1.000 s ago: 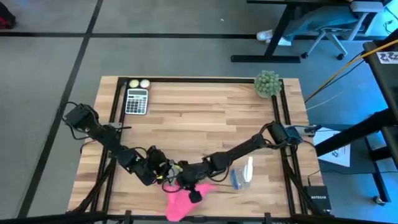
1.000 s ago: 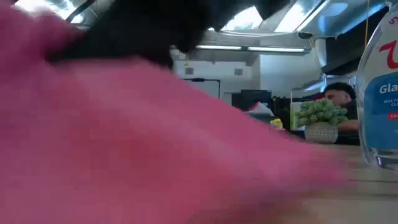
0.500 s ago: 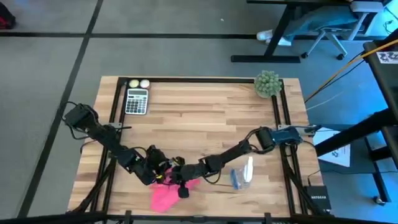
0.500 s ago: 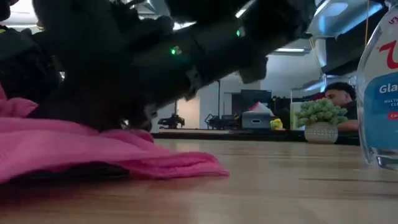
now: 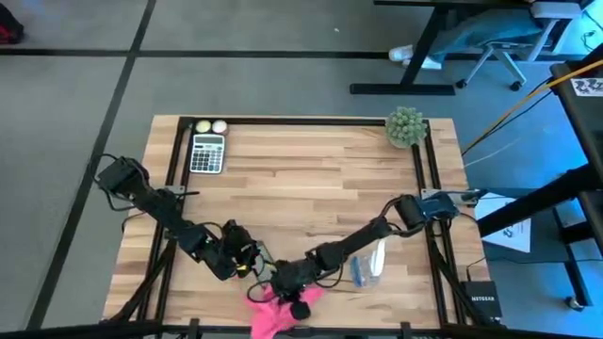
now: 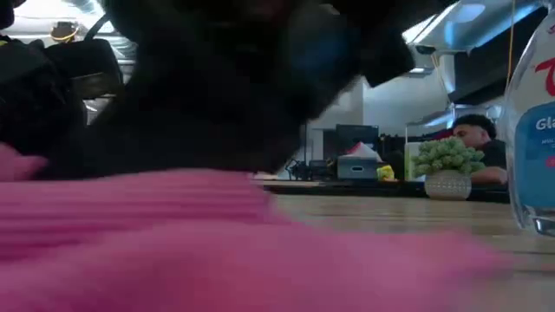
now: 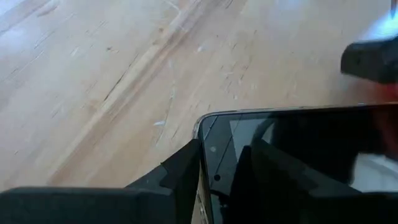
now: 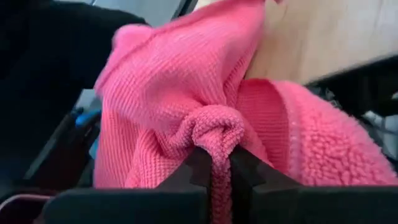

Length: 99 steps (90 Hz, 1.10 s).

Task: Apply microfiber cloth
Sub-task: Wipe the black cellphone with the pink microfiber cloth

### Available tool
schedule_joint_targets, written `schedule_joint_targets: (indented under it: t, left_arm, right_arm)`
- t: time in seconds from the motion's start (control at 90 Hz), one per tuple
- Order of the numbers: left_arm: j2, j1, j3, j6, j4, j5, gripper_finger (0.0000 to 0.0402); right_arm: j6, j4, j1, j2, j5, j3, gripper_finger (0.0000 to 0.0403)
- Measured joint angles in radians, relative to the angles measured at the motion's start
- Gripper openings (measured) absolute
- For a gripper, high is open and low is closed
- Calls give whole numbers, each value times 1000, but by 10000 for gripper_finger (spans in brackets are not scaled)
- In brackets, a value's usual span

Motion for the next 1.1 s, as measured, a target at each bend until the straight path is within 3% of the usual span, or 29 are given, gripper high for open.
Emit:
schedule_joint_targets:
  t: [0.111, 0.256, 0.344, 0.5, 0.678, 0.867, 1.1]
  left_arm:
    - [0, 0, -1, 0, 4, -3, 128]
    - [0, 0, 0, 1, 3, 0, 128]
    - [0, 0, 0, -1, 2, -1, 128]
    - [0, 0, 0, 1, 2, -2, 128]
    - [0, -1, 0, 2, 2, 0, 128]
    - [0, -1, 1, -2, 16, 15, 128]
    - [0, -1, 1, -2, 14, 18, 128]
  right_arm:
    - [-65, -32, -12, -52, 30, -4, 3]
    - [-122, -9, -49, -105, 181, 3, 3]
    - [-123, -26, -75, -95, 271, 0, 3]
    - [-107, 6, -115, -31, 332, 2, 3]
    - [-37, 39, -129, 26, 261, 8, 3]
    - [-37, 8, -75, 27, 263, 9, 3]
    - [-11, -83, -30, -3, 70, 8, 3]
